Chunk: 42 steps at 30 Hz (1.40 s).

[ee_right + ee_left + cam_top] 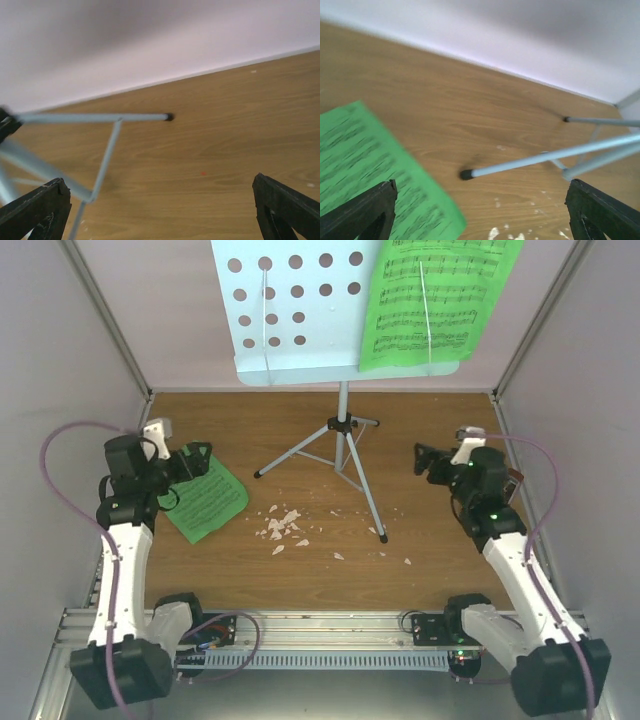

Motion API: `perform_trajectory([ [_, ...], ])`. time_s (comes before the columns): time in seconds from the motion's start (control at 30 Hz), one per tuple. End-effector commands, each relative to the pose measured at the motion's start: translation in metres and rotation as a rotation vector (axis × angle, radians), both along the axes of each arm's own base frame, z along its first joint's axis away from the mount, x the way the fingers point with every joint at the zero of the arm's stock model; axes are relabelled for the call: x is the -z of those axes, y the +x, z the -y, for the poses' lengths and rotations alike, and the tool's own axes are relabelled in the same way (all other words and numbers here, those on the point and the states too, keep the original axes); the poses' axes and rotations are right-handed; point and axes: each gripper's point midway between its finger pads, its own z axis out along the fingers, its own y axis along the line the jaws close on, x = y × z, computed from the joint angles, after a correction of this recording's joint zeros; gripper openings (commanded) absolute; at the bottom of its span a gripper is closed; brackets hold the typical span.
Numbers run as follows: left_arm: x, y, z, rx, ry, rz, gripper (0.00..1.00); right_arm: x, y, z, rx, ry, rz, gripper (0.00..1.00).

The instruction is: Pack up the instrument practice props

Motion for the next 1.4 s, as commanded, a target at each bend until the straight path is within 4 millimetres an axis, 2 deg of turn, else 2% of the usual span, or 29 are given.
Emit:
perform_trajectory([
  [0.0,-0.057,0.002,0.034,0.153,0.139,0.160,0.90,-0.033,0.004,0.038,0.028,0.111,0.063,1.00],
  [0.1,-0.090,-0.006,0.043,0.167,0.135,0.232,0.88,-0.074,0.003,0.065,0.062,0.145,0.151,0.99],
  [0.2,-0.133,-0.022,0.055,0.188,0.136,0.332,0.88,-0.121,-0.003,0.070,0.037,0.166,0.256,1.00],
  [0.33,-0.201,-0.056,0.061,0.177,0.143,0.509,0.89,-0.179,-0.018,0.057,-0.045,0.185,0.398,1.00],
  [0.43,-0.246,-0.077,0.078,0.263,0.100,0.594,0.88,-0.217,-0.036,0.037,-0.171,0.199,0.501,1.00],
  [0.57,-0.274,-0.085,0.100,0.382,0.017,0.636,0.83,-0.251,-0.057,0.005,-0.396,0.207,0.563,0.98],
  [0.7,-0.288,-0.087,0.112,0.438,-0.017,0.674,0.82,-0.276,-0.074,-0.013,-0.527,0.187,0.620,0.95],
  [0.8,-0.280,-0.073,0.134,0.514,-0.048,0.624,0.79,-0.291,-0.077,-0.024,-0.581,0.173,0.636,0.92],
  [0.9,-0.277,-0.066,0.165,0.562,-0.037,0.609,0.79,-0.297,-0.066,-0.039,-0.642,0.180,0.602,0.88],
  [1.0,-0.280,-0.067,0.203,0.628,-0.026,0.607,0.79,-0.300,-0.051,-0.050,-0.653,0.177,0.585,0.85],
  [1.13,-0.291,-0.071,0.247,0.700,-0.009,0.615,0.79,-0.307,-0.038,-0.054,-0.637,0.157,0.597,0.83],
  [1.3,-0.303,-0.066,0.273,0.732,-0.016,0.631,0.79,-0.314,-0.024,-0.053,-0.617,0.143,0.608,0.75],
  [1.37,-0.304,-0.061,0.282,0.743,-0.022,0.620,0.80,-0.316,-0.023,-0.064,-0.648,0.151,0.608,0.71],
])
